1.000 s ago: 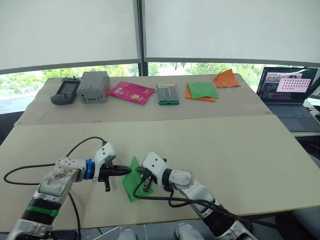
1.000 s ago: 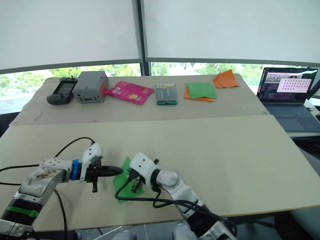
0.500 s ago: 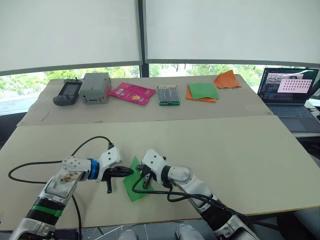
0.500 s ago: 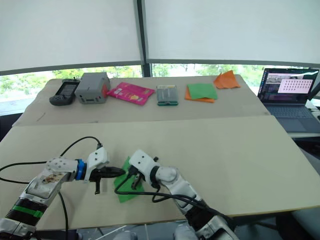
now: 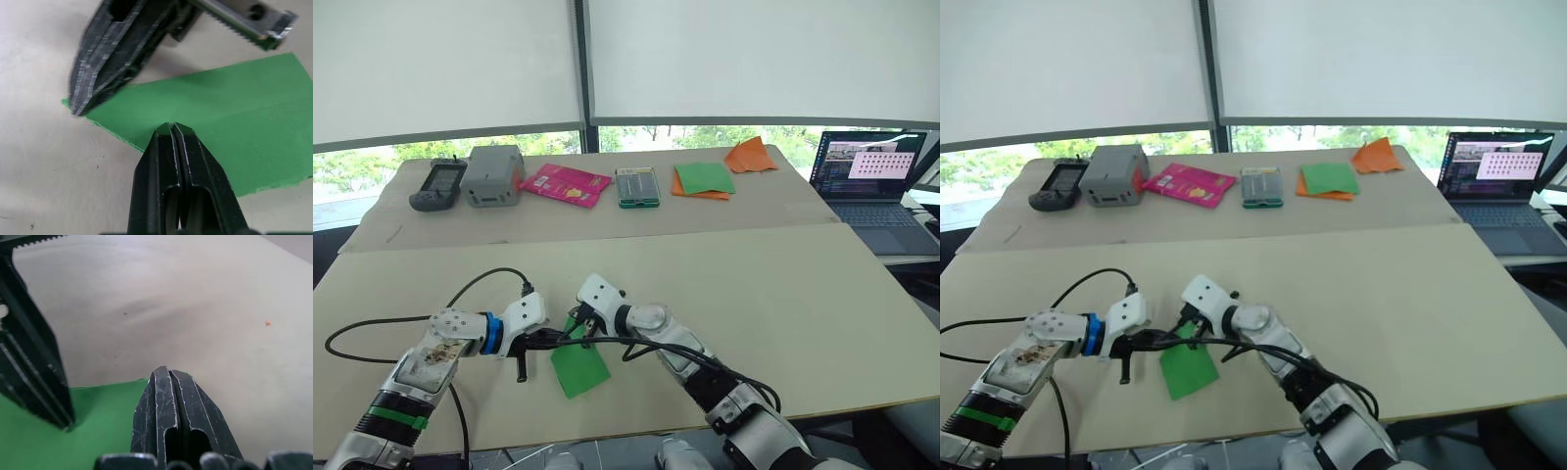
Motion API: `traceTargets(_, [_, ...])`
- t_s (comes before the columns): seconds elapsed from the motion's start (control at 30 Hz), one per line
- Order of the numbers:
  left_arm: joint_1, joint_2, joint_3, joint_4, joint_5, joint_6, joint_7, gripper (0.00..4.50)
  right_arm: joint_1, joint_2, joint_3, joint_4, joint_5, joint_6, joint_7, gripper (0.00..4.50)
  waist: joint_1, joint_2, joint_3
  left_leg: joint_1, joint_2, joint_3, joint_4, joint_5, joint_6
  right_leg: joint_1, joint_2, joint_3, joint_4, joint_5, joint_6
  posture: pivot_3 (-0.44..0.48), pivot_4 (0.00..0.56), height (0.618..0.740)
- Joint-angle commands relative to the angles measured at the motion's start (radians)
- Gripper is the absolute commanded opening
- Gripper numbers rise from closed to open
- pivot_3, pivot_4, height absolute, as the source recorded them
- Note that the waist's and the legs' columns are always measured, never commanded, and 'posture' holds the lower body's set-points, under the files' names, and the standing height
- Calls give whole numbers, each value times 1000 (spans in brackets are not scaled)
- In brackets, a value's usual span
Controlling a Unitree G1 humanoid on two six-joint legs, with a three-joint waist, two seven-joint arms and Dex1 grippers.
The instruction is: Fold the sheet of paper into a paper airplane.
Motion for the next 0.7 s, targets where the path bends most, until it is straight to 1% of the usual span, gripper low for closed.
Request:
traceTargets(0.03, [33, 15, -39, 23, 43, 19, -7, 73, 38, -17, 11, 58, -28, 26, 14, 0, 0, 1, -1, 0, 0, 0, 0, 0, 0, 0, 0, 0, 0, 0, 0, 0, 150, 740])
traceTargets(0.1, [34, 17, -37, 23, 43, 19, -6, 73, 63, -29, 18, 26, -28, 36, 25, 0, 1, 1, -1, 0, 0, 0, 0, 0, 0, 0, 0, 0, 0, 0, 0, 0, 150, 740])
traceTargets(0.37, [32, 19, -40, 31, 48, 17, -4, 73, 201, -103, 73, -190, -37, 119, 79, 0, 3, 4, -5, -1, 0, 0, 0, 0, 0, 0, 0, 0, -1, -1, -1, 0, 150, 740])
traceTargets(0.7, [27, 21, -45, 37, 54, 16, -10, 73, 284, -164, 132, -348, -54, 232, 112, 0, 3, 4, -7, -1, 0, 0, -1, 0, 0, -1, 0, 0, -2, -1, -1, 0, 150, 740])
